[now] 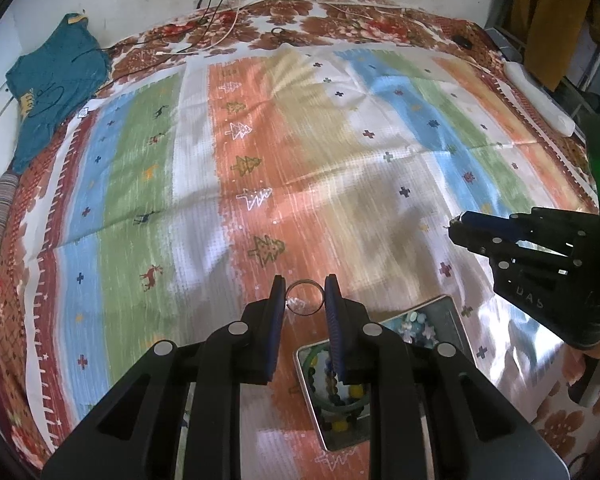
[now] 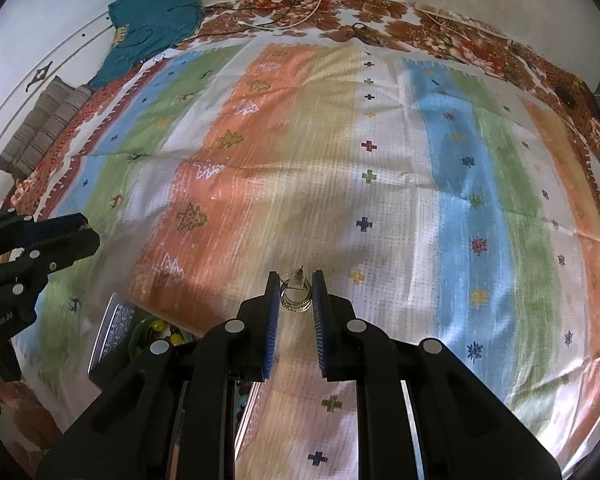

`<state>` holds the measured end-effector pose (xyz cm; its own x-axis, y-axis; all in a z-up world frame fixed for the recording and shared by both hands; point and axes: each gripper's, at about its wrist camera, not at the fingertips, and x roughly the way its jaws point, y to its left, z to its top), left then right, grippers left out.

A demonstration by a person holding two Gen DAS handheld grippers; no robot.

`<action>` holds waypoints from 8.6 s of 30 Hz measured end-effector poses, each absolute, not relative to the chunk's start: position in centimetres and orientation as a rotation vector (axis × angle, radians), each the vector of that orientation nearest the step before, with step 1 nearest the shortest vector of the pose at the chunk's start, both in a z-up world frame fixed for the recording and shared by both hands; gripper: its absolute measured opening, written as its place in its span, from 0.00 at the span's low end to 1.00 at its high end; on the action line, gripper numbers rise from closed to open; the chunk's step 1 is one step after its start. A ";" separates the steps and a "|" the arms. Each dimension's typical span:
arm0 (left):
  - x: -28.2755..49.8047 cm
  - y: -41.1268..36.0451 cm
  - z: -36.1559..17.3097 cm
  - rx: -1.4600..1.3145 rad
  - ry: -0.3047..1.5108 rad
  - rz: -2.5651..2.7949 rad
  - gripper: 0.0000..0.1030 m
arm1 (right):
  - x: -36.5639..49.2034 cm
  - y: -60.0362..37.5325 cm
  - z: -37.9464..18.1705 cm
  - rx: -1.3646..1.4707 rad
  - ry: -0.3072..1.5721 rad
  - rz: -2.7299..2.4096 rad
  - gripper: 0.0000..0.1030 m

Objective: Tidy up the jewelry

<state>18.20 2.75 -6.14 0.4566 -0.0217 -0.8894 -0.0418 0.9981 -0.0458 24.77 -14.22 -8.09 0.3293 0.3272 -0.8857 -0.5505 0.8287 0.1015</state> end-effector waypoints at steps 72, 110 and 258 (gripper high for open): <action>6.1 1.3 -3.9 -0.112 0.985 0.014 0.84 | 12.5 -18.9 -3.4 -0.208 0.940 0.641 0.77; 2.6 -0.2 -2.0 -0.072 0.855 -0.014 0.95 | 9.2 -21.8 -1.5 -0.129 0.845 0.649 0.94; 1.3 -0.5 -0.4 -0.043 0.754 0.000 0.95 | 9.4 -22.4 -0.9 -0.116 0.806 0.634 0.95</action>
